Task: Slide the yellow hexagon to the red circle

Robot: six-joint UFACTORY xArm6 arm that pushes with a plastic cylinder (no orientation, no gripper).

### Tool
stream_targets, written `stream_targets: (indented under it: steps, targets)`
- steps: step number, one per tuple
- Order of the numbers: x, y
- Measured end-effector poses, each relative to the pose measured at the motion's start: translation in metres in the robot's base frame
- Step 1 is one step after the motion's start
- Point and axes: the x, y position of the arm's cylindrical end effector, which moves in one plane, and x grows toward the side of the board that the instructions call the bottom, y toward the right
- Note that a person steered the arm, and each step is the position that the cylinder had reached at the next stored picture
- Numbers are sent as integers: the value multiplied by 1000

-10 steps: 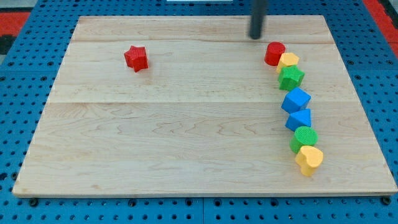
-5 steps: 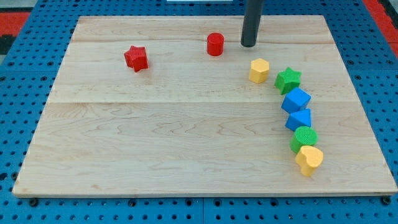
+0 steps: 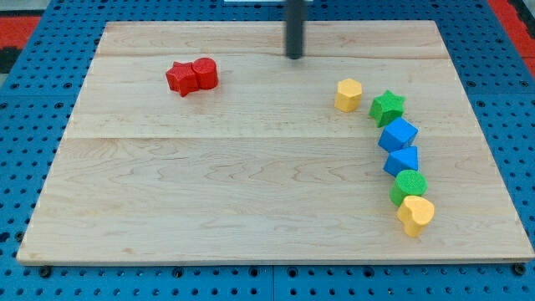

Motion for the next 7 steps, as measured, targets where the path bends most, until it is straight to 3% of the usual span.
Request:
stream_targets:
  steps: [1,2,3,4,5,7]
  targets:
    - [49,70]
    - [92,60]
    - [112,0]
    - [113,-78]
    - [85,-91]
    - [75,-78]
